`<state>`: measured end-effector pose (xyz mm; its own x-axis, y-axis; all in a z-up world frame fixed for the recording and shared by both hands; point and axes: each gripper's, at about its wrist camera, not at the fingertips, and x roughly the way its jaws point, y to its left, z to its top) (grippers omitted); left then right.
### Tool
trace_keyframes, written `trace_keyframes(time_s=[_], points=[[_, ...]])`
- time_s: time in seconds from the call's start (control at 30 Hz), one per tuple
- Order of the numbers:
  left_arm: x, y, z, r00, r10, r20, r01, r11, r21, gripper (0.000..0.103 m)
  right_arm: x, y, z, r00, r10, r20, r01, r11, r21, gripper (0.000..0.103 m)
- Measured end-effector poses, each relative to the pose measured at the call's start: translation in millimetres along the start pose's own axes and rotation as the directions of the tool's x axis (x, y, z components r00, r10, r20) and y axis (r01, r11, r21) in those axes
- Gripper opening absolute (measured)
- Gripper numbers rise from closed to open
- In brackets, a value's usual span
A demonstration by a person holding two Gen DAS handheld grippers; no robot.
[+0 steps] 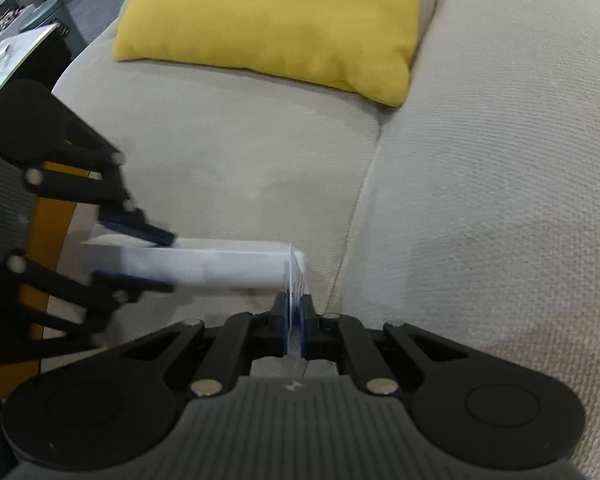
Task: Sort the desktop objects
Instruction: 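Grasp the white rectangular box with the left tool while the right tool holds the tube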
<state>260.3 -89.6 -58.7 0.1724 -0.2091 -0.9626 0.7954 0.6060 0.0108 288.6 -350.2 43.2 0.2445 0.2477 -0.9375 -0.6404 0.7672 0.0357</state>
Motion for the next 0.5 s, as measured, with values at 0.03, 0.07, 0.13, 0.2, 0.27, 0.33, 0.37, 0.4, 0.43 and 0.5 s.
trace_keyframes(time_s=[0.03,0.07,0.13,0.2,0.27,0.33,0.37,0.4,0.43,0.5], points=[[0.7,2.0,0.0,0.999,-0.031,-0.010,0.031,0.999,-0.014,0.029,0.2,0.4,-0.2,1.000,-0.001,-0.001,0.001,1.000,-0.004,0.005],[0.6,5.8,-3.5,0.998,-0.057,-0.022,0.057,0.998,-0.031,0.029,0.1,-0.2,0.0,1.000,-0.001,-0.004,0.001,1.000,-0.008,0.005],[15.3,18.3,-0.5,0.995,-0.081,-0.057,0.078,0.995,-0.059,0.029,-0.3,1.0,1.7,1.000,0.004,-0.010,-0.004,1.000,-0.014,0.005],[33.0,33.6,-0.4,0.992,-0.079,-0.099,0.069,0.992,-0.102,0.027,0.6,2.1,2.2,1.000,0.003,-0.012,-0.003,1.000,-0.022,0.005],[33.4,44.7,-1.0,0.991,-0.105,-0.081,0.093,0.986,-0.141,0.027,2.2,1.4,2.4,1.000,0.004,-0.015,-0.004,1.000,-0.026,0.005],[33.2,53.8,1.0,0.992,-0.106,-0.066,0.097,0.987,-0.131,0.027,1.1,0.7,1.6,1.000,0.005,-0.014,-0.005,1.000,-0.026,0.005],[34.6,56.0,1.0,0.992,-0.099,-0.075,0.089,0.988,-0.124,0.027,-0.4,2.6,0.1,1.000,0.004,-0.013,-0.005,1.000,-0.025,0.005],[34.6,58.7,0.7,0.993,-0.096,-0.071,0.087,0.989,-0.119,0.031,-0.8,3.9,-0.6,1.000,0.004,-0.013,-0.004,1.000,-0.024,0.005],[33.7,60.6,1.3,0.993,-0.097,-0.070,0.089,0.989,-0.118,0.032,-0.6,4.4,-0.7,1.000,0.004,-0.013,-0.004,1.000,-0.025,0.005],[32.5,63.4,1.8,0.996,-0.064,-0.065,0.056,0.991,-0.118,0.043,-1.8,6.8,-1.2,1.000,0.004,-0.012,-0.004,1.000,-0.031,0.005]])
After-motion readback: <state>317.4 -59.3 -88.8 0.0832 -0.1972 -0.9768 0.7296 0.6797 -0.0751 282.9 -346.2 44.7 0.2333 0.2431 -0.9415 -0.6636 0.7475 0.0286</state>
